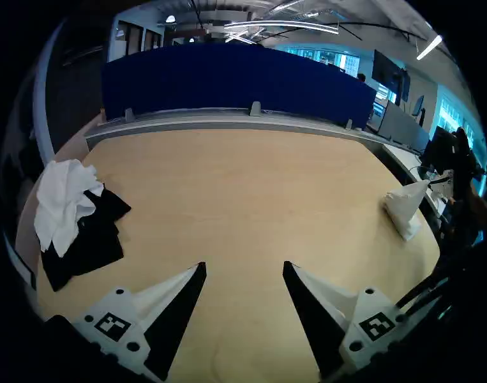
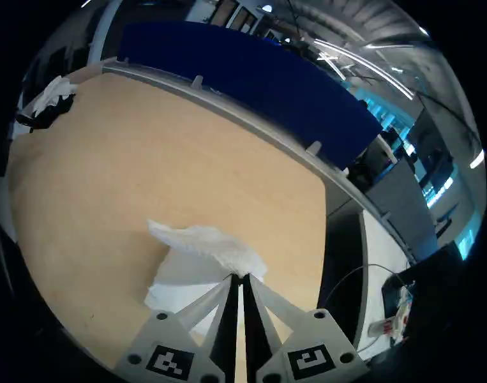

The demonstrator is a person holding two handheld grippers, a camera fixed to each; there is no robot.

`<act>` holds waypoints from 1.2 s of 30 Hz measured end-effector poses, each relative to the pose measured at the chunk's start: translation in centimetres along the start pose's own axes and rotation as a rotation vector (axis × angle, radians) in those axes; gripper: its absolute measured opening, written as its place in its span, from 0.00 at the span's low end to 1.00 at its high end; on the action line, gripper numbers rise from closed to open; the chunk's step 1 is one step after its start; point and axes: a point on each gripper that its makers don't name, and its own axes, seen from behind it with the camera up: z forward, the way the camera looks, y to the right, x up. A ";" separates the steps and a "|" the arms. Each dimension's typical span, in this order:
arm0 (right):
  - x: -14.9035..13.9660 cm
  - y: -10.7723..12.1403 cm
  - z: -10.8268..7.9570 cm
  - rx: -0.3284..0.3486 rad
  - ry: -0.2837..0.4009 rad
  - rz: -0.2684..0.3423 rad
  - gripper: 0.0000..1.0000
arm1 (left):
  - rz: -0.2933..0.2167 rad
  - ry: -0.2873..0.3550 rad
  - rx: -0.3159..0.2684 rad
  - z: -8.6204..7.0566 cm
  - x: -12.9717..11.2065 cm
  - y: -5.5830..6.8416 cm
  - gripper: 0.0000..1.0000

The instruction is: Fold towel

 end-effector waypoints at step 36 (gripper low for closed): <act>-13.4 -2.3 4.5 -0.028 -0.258 0.213 0.04 | 0.039 -0.013 0.016 -0.3 -0.2 -0.6 0.89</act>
